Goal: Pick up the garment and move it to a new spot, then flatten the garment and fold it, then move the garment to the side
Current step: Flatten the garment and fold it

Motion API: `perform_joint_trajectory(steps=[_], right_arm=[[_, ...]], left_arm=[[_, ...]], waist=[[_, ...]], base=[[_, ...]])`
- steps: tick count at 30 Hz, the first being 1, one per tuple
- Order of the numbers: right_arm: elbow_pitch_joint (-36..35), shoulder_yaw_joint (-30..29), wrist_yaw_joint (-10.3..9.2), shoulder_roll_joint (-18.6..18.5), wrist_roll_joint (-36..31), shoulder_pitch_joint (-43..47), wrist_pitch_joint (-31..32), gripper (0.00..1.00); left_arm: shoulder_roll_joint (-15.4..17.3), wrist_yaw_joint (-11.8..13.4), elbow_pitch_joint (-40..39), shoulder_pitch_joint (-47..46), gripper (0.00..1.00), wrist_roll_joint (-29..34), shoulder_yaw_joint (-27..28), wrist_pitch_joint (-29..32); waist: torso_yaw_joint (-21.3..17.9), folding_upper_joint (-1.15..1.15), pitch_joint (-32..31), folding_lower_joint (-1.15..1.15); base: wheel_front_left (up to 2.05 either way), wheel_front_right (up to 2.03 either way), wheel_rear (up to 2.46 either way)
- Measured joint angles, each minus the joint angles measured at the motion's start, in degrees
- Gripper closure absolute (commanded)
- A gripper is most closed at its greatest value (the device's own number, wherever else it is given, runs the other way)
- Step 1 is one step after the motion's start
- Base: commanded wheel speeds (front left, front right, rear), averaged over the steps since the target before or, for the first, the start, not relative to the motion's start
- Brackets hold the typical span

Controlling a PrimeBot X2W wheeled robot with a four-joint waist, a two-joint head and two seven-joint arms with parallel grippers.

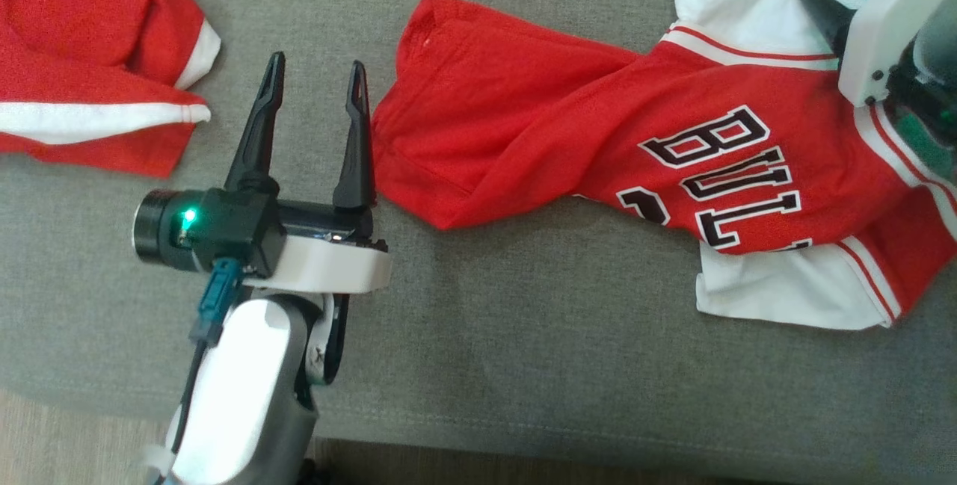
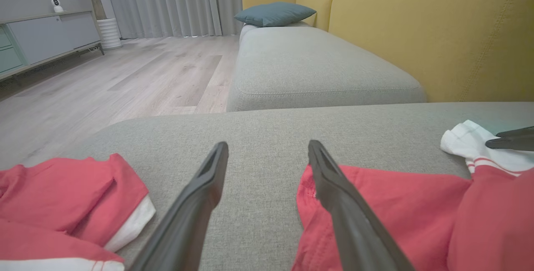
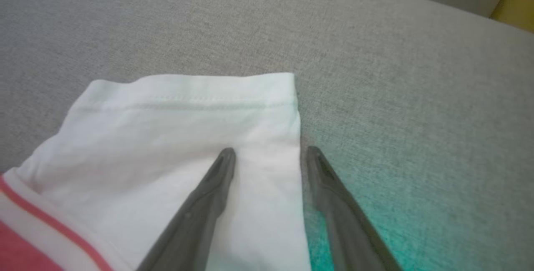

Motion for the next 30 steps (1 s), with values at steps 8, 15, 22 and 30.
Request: perform_joint_trajectory(steps=[8,15,22,30], right_arm=[[1.9,4.6,0.04,-1.9,4.6,-1.3,-6.6,1.0],[1.5,5.4,0.04,-3.1,3.1,-5.7,-19.6,1.0],[-8.7,10.2,0.04,-6.1,-1.8,-5.2,-28.3,1.0],[-21.6,8.0,0.04,-10.3,-6.2,20.8,-28.7,1.0]], left_arm=[[-0.4,-0.8,0.3,0.1,0.0,0.5,1.6,-0.4],[-0.7,-1.4,0.7,0.3,0.0,1.0,2.1,-0.4],[-0.7,-1.6,1.0,2.6,0.0,1.1,3.6,-0.4],[-0.5,-1.8,1.1,6.8,0.0,1.4,5.3,-0.4]], waist=[[-0.3,0.0,-1.1,0.0],[-2.0,0.0,-3.1,0.0],[-3.9,0.0,-6.1,0.0],[-6.3,0.0,-9.6,0.0]], base=[[0.0,0.0,0.0],[0.0,0.0,0.0],[0.0,0.0,0.0],[0.0,0.0,0.0]])
